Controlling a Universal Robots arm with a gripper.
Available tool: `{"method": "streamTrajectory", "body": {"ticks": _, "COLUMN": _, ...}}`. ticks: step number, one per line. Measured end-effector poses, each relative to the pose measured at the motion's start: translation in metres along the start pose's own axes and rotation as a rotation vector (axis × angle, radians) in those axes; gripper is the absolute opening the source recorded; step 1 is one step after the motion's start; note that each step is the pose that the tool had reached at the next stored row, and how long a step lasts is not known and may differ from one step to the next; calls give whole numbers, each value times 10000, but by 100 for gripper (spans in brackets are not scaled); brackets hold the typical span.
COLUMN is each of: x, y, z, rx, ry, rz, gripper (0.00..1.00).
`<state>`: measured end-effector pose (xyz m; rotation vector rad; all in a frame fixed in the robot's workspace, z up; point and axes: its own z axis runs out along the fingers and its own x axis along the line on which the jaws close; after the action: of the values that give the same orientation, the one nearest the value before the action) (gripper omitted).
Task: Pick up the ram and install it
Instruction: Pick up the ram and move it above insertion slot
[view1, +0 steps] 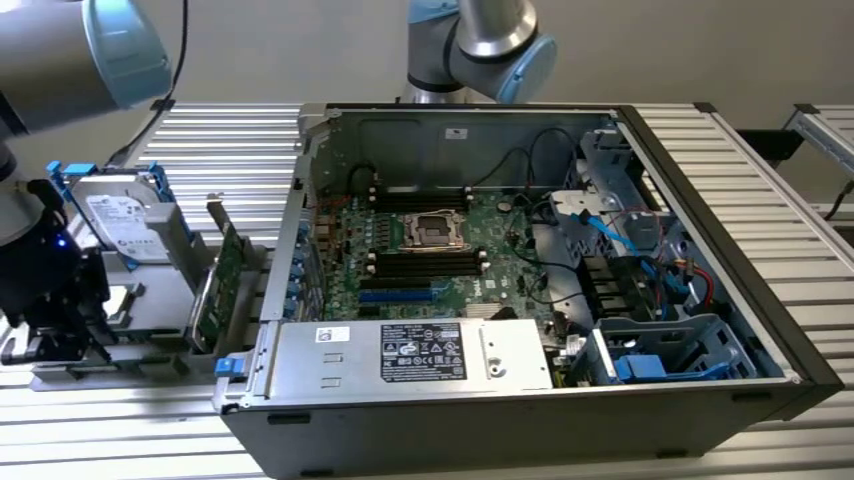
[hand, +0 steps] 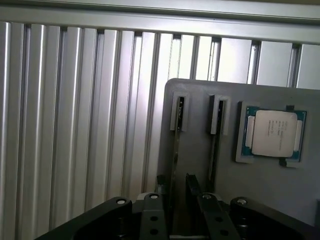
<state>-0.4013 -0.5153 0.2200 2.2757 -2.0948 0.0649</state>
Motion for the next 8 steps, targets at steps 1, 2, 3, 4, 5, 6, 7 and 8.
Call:
{"method": "streamTrajectory", "body": {"ticks": 1, "x": 3, "y": 7, "z": 19, "rx": 1, "ry": 0, "rz": -1, "gripper": 30}}
{"method": "streamTrajectory", "body": {"ticks": 2, "x": 9, "y": 13, "z": 38, "rx": 2, "ry": 0, "rz": -1, "gripper": 30}}
{"method": "streamTrajectory", "body": {"ticks": 3, "x": 17, "y": 20, "z": 57, "rx": 1, "ry": 1, "rz": 0, "gripper": 30}}
{"method": "streamTrajectory", "body": {"ticks": 4, "x": 28, "y": 28, "z": 74, "rx": 1, "ry": 2, "rz": 1, "gripper": 30}}
{"method": "streamTrajectory", "body": {"ticks": 5, "x": 39, "y": 39, "z": 92, "rx": 0, "ry": 2, "rz": 1, "gripper": 30}}
{"method": "streamTrajectory", "body": {"ticks": 6, "x": 47, "y": 48, "z": 111, "rx": 1, "ry": 0, "rz": 1, "gripper": 30}}
{"method": "streamTrajectory", "body": {"ticks": 7, "x": 49, "y": 52, "z": 129, "rx": 2, "ry": 0, "rz": 2, "gripper": 30}}
{"method": "streamTrajectory", "body": {"ticks": 8, "x": 51, "y": 55, "z": 147, "rx": 2, "ry": -3, "rz": 2, "gripper": 30}}
